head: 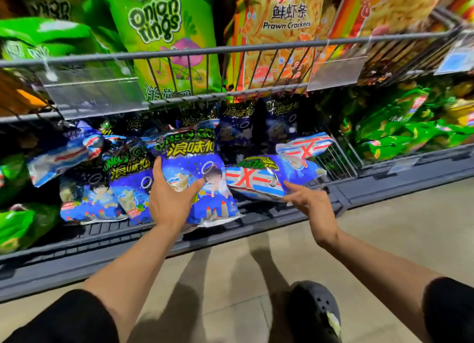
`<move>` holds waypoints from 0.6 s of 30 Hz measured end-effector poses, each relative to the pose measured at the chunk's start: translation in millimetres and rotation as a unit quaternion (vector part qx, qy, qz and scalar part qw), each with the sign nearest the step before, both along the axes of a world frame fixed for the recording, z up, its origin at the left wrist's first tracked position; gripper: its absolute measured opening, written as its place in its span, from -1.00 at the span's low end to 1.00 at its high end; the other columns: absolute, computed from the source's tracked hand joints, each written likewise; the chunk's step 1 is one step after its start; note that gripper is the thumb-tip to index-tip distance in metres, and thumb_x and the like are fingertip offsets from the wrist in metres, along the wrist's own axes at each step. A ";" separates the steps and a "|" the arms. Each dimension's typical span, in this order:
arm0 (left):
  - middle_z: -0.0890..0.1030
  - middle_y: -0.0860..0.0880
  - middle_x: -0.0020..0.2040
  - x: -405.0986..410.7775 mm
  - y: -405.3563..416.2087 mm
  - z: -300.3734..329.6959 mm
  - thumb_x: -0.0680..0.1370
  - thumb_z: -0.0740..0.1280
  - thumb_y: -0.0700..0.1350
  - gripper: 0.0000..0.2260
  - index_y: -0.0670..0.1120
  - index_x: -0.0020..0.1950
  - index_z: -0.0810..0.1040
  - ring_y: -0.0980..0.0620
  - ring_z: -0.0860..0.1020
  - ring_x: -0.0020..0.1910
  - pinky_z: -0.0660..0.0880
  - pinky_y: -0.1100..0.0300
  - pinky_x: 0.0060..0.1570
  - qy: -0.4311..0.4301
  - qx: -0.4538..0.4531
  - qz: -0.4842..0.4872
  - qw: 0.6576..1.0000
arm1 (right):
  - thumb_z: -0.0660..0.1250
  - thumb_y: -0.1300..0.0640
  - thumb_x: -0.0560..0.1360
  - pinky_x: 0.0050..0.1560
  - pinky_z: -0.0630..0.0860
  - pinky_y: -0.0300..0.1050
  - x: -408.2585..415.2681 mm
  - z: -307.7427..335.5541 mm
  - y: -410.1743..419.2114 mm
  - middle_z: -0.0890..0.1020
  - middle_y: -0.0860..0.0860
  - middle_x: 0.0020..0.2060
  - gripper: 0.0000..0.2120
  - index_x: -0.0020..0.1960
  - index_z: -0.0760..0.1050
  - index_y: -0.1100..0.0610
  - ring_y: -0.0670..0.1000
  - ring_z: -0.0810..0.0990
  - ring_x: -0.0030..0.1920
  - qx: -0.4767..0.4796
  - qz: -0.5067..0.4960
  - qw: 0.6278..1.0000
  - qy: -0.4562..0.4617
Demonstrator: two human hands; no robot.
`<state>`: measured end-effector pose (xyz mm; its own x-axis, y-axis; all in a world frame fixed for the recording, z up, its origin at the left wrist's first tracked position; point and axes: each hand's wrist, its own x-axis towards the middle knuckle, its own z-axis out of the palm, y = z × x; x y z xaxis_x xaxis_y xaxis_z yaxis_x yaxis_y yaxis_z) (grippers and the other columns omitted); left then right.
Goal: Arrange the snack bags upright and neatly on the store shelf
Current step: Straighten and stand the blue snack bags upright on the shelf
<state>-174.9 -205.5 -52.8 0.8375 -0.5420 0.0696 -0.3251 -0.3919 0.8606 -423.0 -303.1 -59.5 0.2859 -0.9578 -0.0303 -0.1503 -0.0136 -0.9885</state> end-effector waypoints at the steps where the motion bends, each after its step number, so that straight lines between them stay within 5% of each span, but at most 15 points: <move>1: 0.44 -0.05 0.40 -1.9 0.4 -0.1 0.30 0.53 0.15 -0.09 0.16 0.52 0.08 -0.18 0.45 0.31 0.40 -0.02 0.15 -0.006 0.005 -0.015 1.000 | 0.19 0.30 0.51 0.05 0.40 -0.14 0.9 -3.4 4.0 0.68 0.08 -0.16 -0.75 -0.19 0.63 0.21 -0.11 0.61 -0.08 0.047 -0.005 0.999 -0.013; 3: 0.47 -0.07 0.37 -6.8 0.1 -0.7 0.29 0.54 0.13 -0.08 0.17 0.51 0.08 -0.18 0.46 0.29 0.41 -0.02 0.14 -0.022 0.012 -0.052 0.998 | 0.18 0.03 0.55 0.03 0.37 -0.10 9.2 -7.7 11.5 0.65 0.13 -0.28 -0.66 -0.29 0.57 0.14 -0.06 0.60 -0.15 0.127 -0.045 0.991 -0.022; 6: 0.48 -0.07 0.35 -16.3 -0.9 -2.3 0.29 0.55 0.11 -0.09 0.17 0.51 0.09 -0.16 0.46 0.29 0.39 0.00 0.16 -0.019 0.015 -0.095 0.995 | 0.25 -0.25 0.45 0.02 0.46 0.01 31.0 -6.9 11.7 0.56 0.10 -0.35 -0.52 -0.42 0.45 0.12 0.09 0.52 -0.22 0.101 -0.140 0.982 0.075; 10: 0.46 -0.04 0.37 -17.7 -1.0 -4.8 0.30 0.54 0.13 -0.11 0.15 0.51 0.12 -0.12 0.42 0.34 0.37 0.02 0.21 0.015 -0.003 -0.072 0.997 | 0.23 -0.05 0.54 0.02 0.35 0.02 50.0 -3.2 1.4 0.52 0.28 -0.11 -0.63 -0.20 0.47 0.25 0.22 0.47 -0.04 0.035 -0.235 0.956 0.173; 13: 0.49 -0.03 0.35 -13.2 -2.4 -4.4 0.30 0.54 0.12 -0.12 0.13 0.50 0.15 -0.11 0.44 0.32 0.38 0.05 0.19 0.009 -0.018 -0.077 0.997 | 0.31 0.08 0.48 0.07 0.37 0.01 41.6 -7.2 -13.9 0.47 0.19 0.06 -0.74 0.06 0.45 0.24 0.19 0.44 0.06 -0.089 -0.233 0.937 0.245; 16: 0.48 -0.01 0.36 -14.8 -5.5 -5.5 0.31 0.54 0.13 -0.13 0.14 0.50 0.14 -0.09 0.43 0.33 0.37 0.07 0.19 0.010 -0.021 -0.090 0.996 | 0.51 0.03 0.30 0.42 0.22 0.08 24.3 -7.8 -32.5 0.25 0.18 0.43 -0.17 0.45 0.21 0.16 0.18 0.20 0.45 -0.197 -0.088 0.905 0.366; 18: 0.50 0.01 0.34 -13.8 -7.7 -7.0 0.30 0.53 0.14 -0.13 0.16 0.50 0.14 -0.09 0.45 0.31 0.38 0.06 0.19 0.010 -0.016 -0.093 0.995 | 0.58 -0.09 0.18 0.49 0.04 0.22 24.1 -7.5 -39.2 0.04 0.11 0.53 0.11 0.54 0.01 0.03 0.16 -0.02 0.53 -0.231 0.002 0.870 0.435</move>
<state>-188.7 -213.2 -59.7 0.7239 -0.6860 0.0731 -0.3721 -0.2990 0.8787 -398.9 -342.3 -67.0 0.3504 -0.9242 0.1519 -0.8382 -0.3818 -0.3893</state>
